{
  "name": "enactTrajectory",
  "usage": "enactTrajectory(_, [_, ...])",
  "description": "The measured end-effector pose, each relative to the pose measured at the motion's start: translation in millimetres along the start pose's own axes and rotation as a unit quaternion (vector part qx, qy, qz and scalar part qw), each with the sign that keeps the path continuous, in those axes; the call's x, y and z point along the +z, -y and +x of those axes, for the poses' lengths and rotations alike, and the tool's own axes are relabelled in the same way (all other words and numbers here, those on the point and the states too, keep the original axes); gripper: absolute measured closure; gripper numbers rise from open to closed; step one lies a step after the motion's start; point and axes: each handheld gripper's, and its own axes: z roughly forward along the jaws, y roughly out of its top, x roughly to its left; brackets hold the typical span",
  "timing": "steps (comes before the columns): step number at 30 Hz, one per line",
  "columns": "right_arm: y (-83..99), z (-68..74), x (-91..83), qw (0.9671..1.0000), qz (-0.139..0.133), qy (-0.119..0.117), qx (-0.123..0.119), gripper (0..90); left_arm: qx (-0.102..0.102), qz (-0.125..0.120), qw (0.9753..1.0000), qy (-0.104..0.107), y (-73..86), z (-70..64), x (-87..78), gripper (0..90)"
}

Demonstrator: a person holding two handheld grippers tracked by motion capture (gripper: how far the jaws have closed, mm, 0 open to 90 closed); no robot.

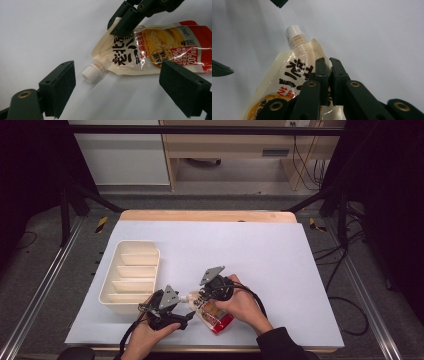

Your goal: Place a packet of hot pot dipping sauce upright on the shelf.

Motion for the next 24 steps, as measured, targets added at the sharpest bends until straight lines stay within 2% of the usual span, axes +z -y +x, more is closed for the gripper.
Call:
enactTrajectory(6, [-3.8,-1.9,-3.2,0.9997,-0.010,0.022,-0.009,90.0,-0.003,0.002,1.0000,0.009,0.2,-2.5,1.6,13.5])
enactTrajectory(7, [-5.4,-4.2,-7.7,0.9992,-0.027,0.029,-0.004,90.0,0.000,0.001,1.0000,0.006,0.0,-2.4,1.7,13.4])
enactTrajectory(10, [-7.0,-7.0,-13.5,0.9984,-0.037,0.042,-0.002,90.0,0.000,0.000,1.0000,0.005,0.0,-2.2,1.9,13.4])
enactTrajectory(11, [-8.2,-10.6,-19.9,0.9974,-0.049,0.053,0.004,90.0,0.001,0.000,1.0000,0.005,0.0,-2.0,1.9,13.5])
enactTrajectory(15, [-9.1,-15.9,-29.9,0.9954,-0.068,0.066,0.015,90.0,0.000,0.001,1.0000,0.004,-0.1,-1.5,1.5,13.4])
enactTrajectory(17, [-11.2,-19.6,-41.4,0.9929,-0.091,0.074,0.021,90.0,0.000,0.001,1.0000,0.004,-0.1,-1.5,1.5,13.4])
enactTrajectory(20, [-12.8,-21.2,-49.1,0.9919,-0.098,0.079,0.018,90.0,0.000,0.001,1.0000,0.003,-0.2,-1.9,1.8,13.4])
enactTrajectory(24, [-16.2,-22.6,-64.1,0.9884,-0.120,0.091,0.019,90.0,0.001,0.000,1.0000,0.003,-0.4,-1.7,1.0,13.5])
